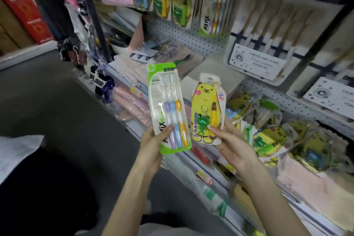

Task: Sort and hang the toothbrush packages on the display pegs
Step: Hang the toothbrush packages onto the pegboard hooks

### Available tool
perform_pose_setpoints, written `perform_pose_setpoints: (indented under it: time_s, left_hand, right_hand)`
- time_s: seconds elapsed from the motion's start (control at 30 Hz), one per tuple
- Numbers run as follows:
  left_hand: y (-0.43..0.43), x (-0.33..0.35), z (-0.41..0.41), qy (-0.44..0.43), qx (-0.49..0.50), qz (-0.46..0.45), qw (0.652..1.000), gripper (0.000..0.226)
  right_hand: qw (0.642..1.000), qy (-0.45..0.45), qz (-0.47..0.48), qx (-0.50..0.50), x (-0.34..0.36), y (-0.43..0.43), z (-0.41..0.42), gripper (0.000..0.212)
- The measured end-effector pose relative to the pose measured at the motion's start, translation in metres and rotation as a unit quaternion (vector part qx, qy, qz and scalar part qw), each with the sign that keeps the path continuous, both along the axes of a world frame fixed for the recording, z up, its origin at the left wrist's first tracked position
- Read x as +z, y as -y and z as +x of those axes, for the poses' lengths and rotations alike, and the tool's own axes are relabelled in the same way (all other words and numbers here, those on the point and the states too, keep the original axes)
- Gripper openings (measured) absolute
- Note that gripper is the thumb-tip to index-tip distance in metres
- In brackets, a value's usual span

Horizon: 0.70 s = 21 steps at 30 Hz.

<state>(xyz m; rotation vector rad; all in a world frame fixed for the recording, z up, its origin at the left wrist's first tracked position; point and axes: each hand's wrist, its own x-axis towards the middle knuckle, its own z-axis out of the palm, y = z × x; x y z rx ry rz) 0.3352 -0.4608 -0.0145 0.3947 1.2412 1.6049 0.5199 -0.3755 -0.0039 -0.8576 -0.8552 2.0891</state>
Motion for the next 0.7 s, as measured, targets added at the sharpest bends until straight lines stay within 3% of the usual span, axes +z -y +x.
perform_pose_setpoints:
  time_s: [0.13, 0.23, 0.33, 0.43, 0.5, 0.7]
  left_hand:
    - [-0.025, 0.012, -0.071, -0.069, -0.028, 0.037, 0.997, 0.022]
    - [-0.043, 0.017, -0.112, -0.108, -0.049, 0.054, 0.991, 0.02]
    - [-0.061, 0.025, -0.144, -0.116, -0.065, 0.07, 0.989, 0.02]
    - [-0.082, 0.037, -0.158, -0.148, -0.108, 0.108, 0.977, 0.014]
    - [-0.097, 0.048, -0.156, -0.162, -0.138, 0.139, 0.967, 0.016]
    - [-0.139, 0.084, -0.13, -0.13, -0.24, 0.222, 0.936, 0.015]
  right_hand:
    - [0.999, -0.021, -0.007, -0.049, -0.003, -0.019, -0.053, 0.072]
    - [0.998, -0.011, 0.013, -0.068, -0.002, -0.026, -0.089, 0.091]
    - [0.993, -0.005, 0.027, -0.113, 0.005, -0.026, -0.117, 0.083]
    - [0.981, -0.026, 0.036, -0.187, 0.007, -0.026, -0.128, 0.046]
    - [0.975, -0.015, 0.048, -0.217, 0.004, -0.026, -0.13, 0.036]
    - [0.968, -0.008, 0.043, -0.247, -0.008, -0.032, -0.123, 0.051]
